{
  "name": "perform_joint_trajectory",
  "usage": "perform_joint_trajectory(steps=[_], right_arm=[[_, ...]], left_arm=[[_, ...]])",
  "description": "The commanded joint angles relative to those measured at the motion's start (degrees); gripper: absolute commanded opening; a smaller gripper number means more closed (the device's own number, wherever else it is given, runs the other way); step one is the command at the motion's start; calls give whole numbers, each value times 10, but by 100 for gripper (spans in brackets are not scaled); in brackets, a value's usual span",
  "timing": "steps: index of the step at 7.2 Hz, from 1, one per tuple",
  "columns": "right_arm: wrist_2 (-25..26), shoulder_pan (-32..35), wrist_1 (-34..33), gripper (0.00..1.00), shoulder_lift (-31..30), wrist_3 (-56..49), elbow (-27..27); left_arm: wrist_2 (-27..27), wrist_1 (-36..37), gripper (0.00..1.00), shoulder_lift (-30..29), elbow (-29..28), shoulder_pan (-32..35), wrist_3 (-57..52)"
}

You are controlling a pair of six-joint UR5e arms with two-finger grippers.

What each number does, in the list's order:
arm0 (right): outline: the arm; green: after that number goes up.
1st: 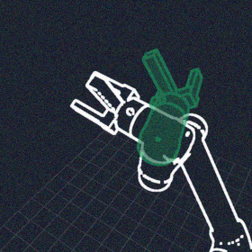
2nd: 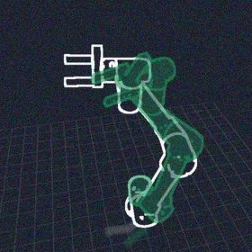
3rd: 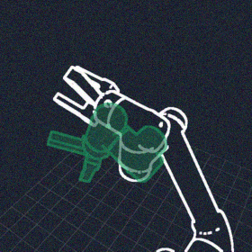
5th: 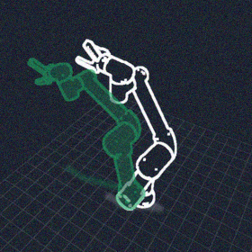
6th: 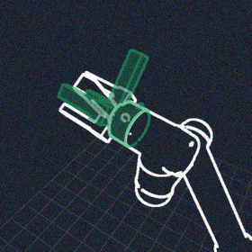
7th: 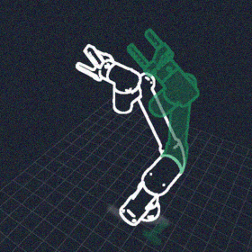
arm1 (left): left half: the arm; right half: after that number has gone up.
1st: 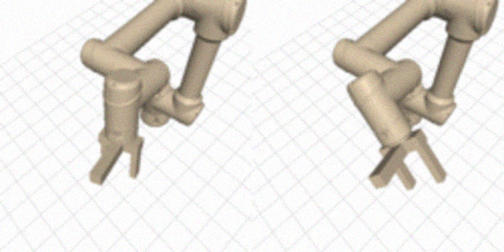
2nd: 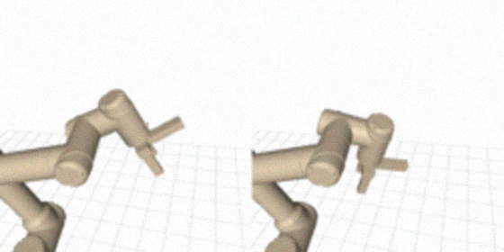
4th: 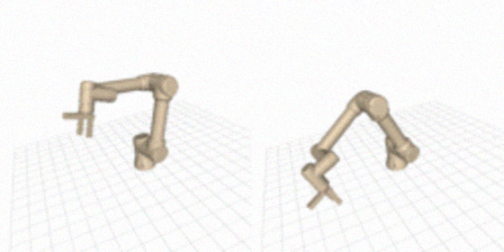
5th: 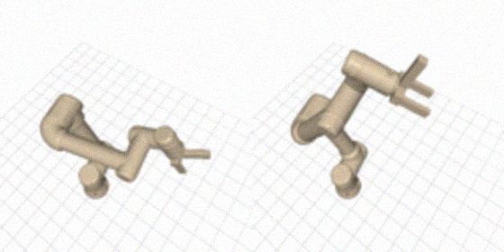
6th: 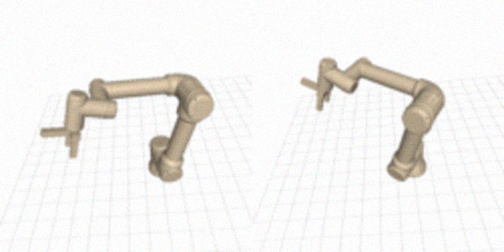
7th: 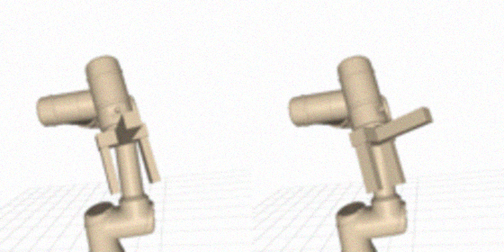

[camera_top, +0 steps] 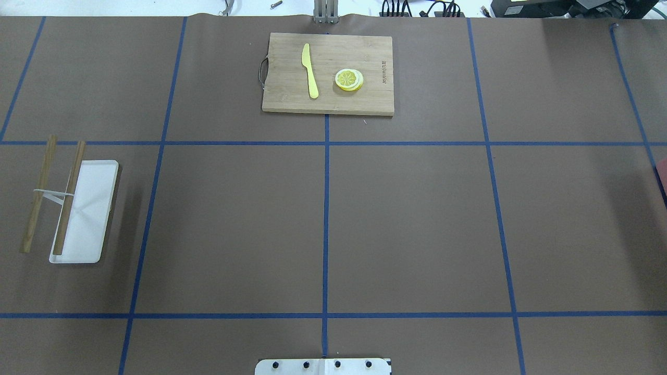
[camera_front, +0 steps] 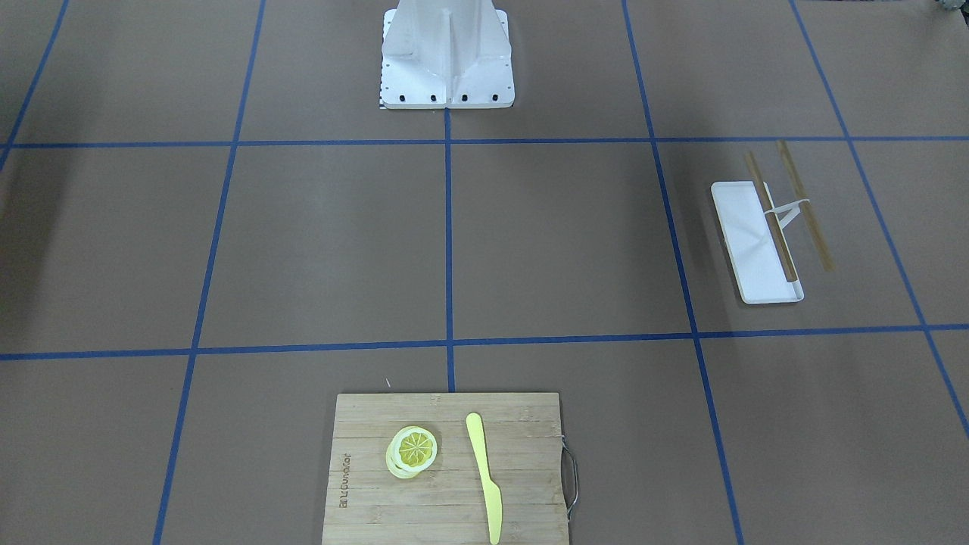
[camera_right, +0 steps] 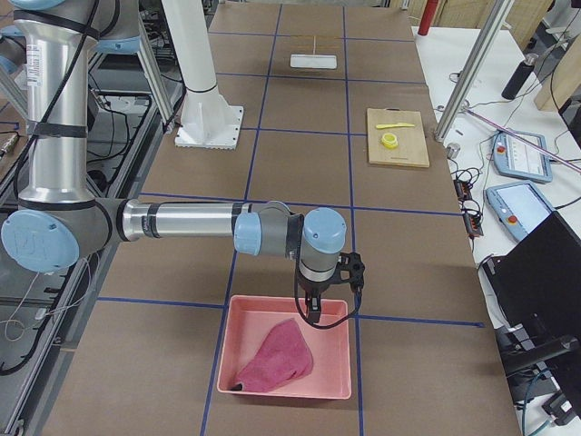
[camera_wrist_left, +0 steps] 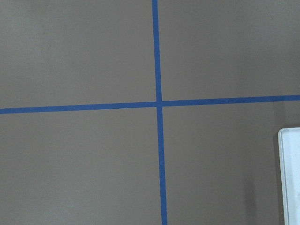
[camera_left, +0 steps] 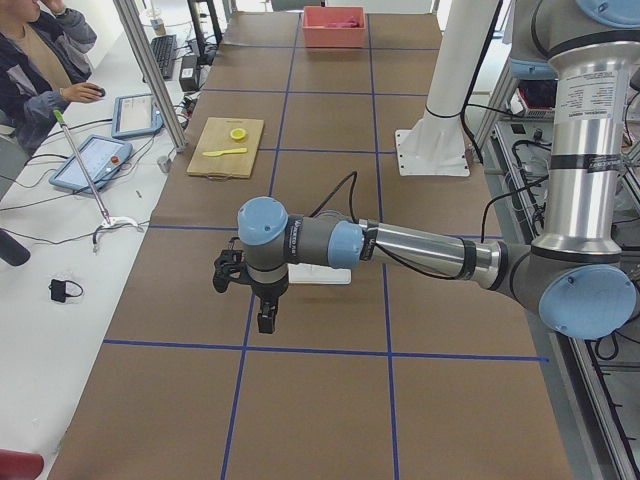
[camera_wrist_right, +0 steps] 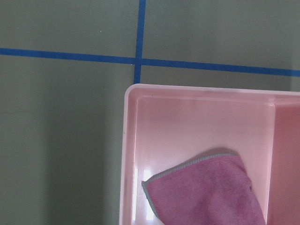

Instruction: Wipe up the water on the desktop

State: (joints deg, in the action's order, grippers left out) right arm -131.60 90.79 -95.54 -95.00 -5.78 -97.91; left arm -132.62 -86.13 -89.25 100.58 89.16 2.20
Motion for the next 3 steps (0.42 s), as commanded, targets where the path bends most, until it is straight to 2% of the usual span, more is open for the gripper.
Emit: perform_joint_trajectory(steps=[1, 3], right_arm=[[0, -1, 0, 100, 0, 0, 0], [-1, -1, 0, 100, 0, 1, 0]], left_arm=[[0, 0, 98, 0, 0, 0, 1], [-1, 0, 98, -1, 9, 0, 2]])
